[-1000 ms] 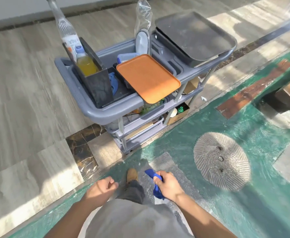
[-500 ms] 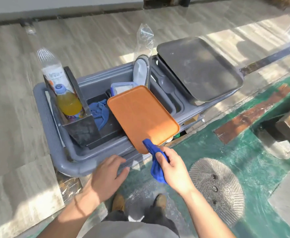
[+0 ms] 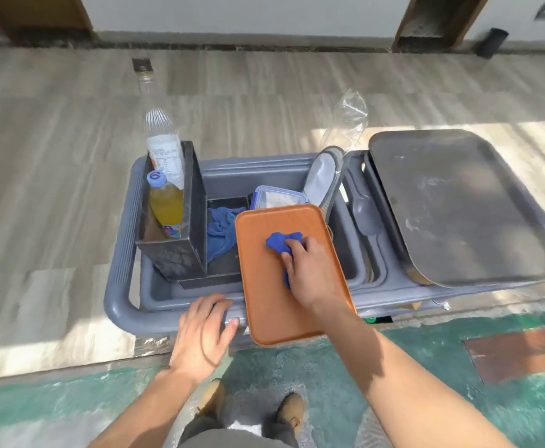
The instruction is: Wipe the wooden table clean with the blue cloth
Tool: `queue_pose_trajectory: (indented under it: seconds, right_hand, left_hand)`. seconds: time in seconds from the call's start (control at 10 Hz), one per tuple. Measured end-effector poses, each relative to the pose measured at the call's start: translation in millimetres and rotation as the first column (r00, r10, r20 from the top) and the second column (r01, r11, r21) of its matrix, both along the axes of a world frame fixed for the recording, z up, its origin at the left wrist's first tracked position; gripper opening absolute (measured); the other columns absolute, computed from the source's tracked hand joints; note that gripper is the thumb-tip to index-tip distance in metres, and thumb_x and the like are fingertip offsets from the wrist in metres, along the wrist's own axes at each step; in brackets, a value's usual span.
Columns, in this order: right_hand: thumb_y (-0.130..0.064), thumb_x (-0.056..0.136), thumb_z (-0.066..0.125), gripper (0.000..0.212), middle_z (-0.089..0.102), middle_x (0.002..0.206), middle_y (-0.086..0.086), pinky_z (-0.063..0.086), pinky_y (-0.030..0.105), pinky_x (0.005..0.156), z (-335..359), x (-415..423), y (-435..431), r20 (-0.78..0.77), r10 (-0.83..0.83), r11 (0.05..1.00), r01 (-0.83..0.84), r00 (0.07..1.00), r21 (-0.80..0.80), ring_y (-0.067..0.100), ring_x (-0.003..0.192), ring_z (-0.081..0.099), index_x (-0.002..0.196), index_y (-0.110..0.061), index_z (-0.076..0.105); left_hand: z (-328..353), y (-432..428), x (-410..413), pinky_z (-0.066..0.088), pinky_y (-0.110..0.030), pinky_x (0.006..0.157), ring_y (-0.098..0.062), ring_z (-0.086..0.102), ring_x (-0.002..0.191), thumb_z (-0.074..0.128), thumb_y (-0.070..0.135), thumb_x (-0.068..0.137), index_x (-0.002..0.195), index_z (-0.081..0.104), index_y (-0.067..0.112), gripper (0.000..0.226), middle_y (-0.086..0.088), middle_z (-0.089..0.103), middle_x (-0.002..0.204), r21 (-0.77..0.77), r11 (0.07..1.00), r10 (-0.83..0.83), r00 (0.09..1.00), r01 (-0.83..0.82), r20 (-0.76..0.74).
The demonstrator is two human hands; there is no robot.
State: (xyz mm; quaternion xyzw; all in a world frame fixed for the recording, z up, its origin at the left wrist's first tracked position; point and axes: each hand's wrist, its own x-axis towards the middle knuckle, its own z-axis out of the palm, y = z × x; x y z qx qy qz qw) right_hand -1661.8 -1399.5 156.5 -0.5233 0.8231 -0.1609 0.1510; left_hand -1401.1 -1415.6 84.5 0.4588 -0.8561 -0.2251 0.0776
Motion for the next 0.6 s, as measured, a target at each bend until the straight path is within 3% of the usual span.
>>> queue_pose_trajectory:
  seconds: [0.2, 0.3, 0.4, 0.6]
  right_hand:
    - [-0.048, 0.106, 0.031, 0.054, 0.043, 0.147, 0.008, 0.037, 0.048, 0.110, -26.5, -2.8, -7.0, -0.068, 0.071, 0.993, -0.064, 0.995, 0.103, 0.031, 0.133, 0.040, 0.155, -0.026, 0.038]
    - [-0.049, 0.105, 0.026, 0.058, 0.027, 0.165, 0.009, 0.026, 0.051, 0.119, -36.1, -5.1, -2.9, -0.054, 0.114, 0.983, -0.105, 0.992, 0.152, 0.031, 0.152, 0.021, 0.160, -0.032, 0.023]
    - [-0.053, 0.103, 0.022, 0.062, 0.013, 0.172, 0.008, 0.017, 0.051, 0.123, -43.4, -7.9, 3.3, -0.080, 0.150, 0.972, -0.132, 0.985, 0.195, 0.028, 0.158, 0.006, 0.162, -0.036, 0.011]
    - [-0.056, 0.102, 0.020, 0.063, 0.007, 0.173, 0.007, 0.014, 0.052, 0.123, -33.3, -9.9, -1.5, -0.072, 0.157, 0.966, -0.138, 0.985, 0.220, 0.028, 0.159, 0.001, 0.162, -0.039, 0.009]
  left_hand:
    - [1.8, 5.3, -10.8, 0.040, -0.041, 0.097, -0.023, 0.053, 0.123, 0.047, 0.051, 0.099, 0.124, 0.070, 0.025, 0.043, 0.004, 0.063, 0.129, -0.030, 0.996, 0.079, 0.996, -0.080, -0.038]
    - [2.3, 5.6, -11.4, 0.038, -0.038, 0.100, -0.019, 0.050, 0.126, 0.048, 0.052, 0.098, 0.126, 0.069, 0.028, 0.042, 0.007, 0.061, 0.131, -0.023, 0.995, 0.098, 0.995, -0.099, -0.025]
    - [5.7, 7.9, -14.9, 0.036, -0.037, 0.104, -0.018, 0.049, 0.129, 0.058, 0.043, 0.100, 0.129, 0.068, 0.027, 0.034, 0.009, 0.059, 0.133, -0.021, 0.993, 0.116, 0.993, -0.116, -0.018]
    - [9.9, 8.6, -19.6, 0.034, -0.032, 0.108, -0.012, 0.044, 0.133, 0.061, 0.037, 0.099, 0.131, 0.065, 0.030, 0.034, 0.014, 0.053, 0.138, 0.033, 0.988, 0.154, 0.988, -0.153, -0.026]
